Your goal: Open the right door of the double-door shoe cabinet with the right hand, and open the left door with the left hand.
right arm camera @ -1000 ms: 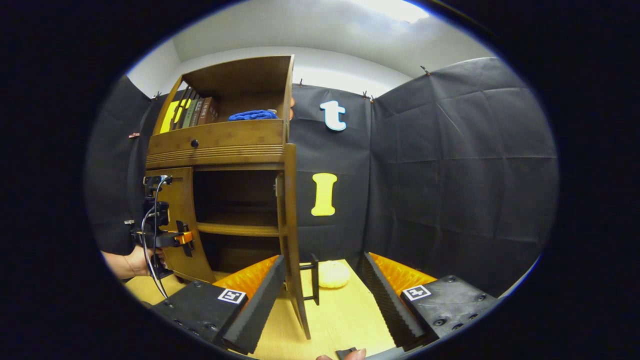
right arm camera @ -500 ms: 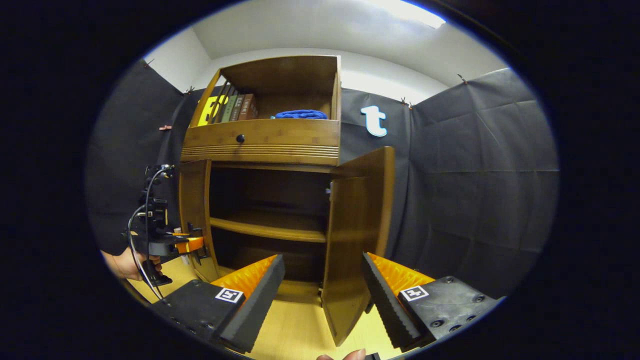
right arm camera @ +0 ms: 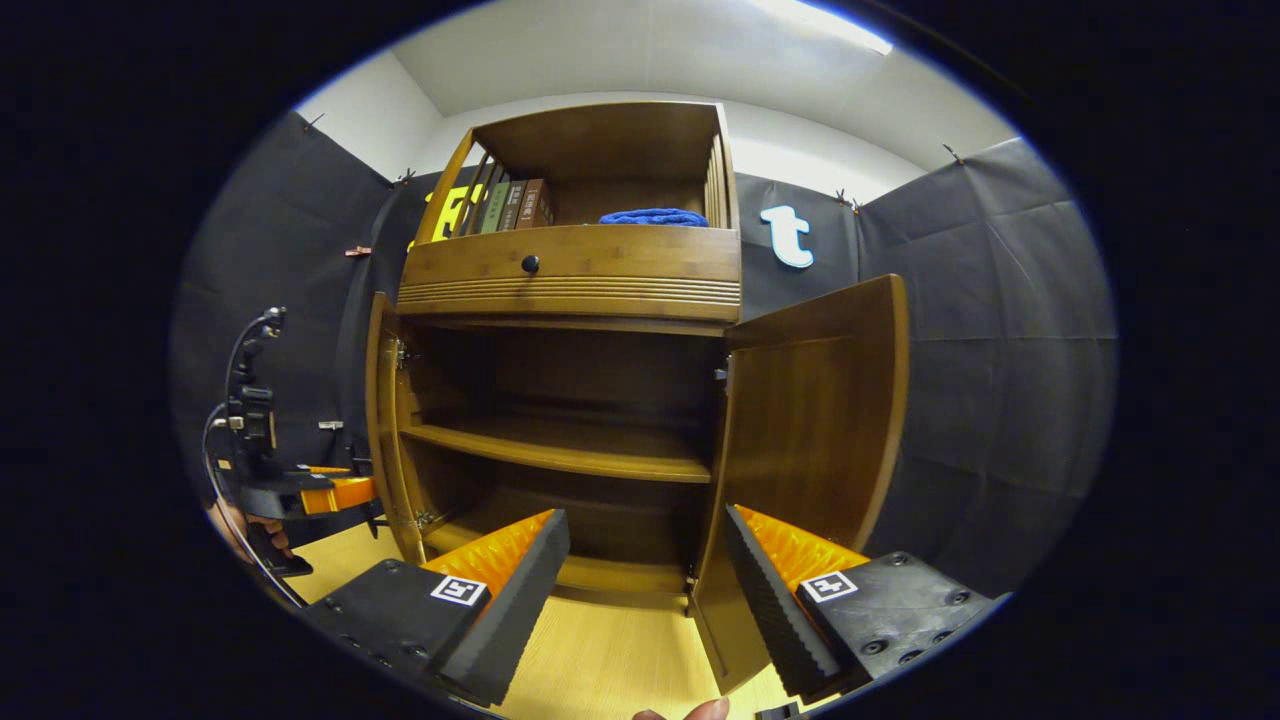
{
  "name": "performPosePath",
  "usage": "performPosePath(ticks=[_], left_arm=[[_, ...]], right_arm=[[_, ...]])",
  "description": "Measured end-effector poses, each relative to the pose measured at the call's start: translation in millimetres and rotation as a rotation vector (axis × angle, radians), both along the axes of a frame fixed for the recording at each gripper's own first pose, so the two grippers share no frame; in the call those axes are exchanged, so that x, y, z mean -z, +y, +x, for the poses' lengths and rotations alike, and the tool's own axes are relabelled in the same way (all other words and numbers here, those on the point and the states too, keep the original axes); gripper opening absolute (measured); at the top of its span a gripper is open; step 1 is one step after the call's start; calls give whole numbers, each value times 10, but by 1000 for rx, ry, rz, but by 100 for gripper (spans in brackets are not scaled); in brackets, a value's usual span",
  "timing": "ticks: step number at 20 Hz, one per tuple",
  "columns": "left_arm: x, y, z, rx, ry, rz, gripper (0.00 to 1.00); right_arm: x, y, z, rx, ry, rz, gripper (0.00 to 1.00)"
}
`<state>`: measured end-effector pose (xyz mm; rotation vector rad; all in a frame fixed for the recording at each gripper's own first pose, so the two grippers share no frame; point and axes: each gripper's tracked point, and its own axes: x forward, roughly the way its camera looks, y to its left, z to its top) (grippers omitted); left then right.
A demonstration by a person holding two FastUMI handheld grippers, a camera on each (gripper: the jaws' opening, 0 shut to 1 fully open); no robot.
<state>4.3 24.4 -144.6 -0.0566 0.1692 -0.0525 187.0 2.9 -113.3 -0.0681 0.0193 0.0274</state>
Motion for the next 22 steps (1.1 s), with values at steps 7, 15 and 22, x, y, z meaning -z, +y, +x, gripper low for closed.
performPosePath(ticks=[7,15,22], left_arm=[[-10,642,-302,-27,-22,-23,22],[-10,1143,-407,-25,-29,-63,13],[-147,1367,-453,-4,-79,-9,9]], right_arm=[[-12,139,48,-52,-19,-12,98],[1,262,55,-101,-13,-29,98],[45,338,73,-109,13,4,98]])
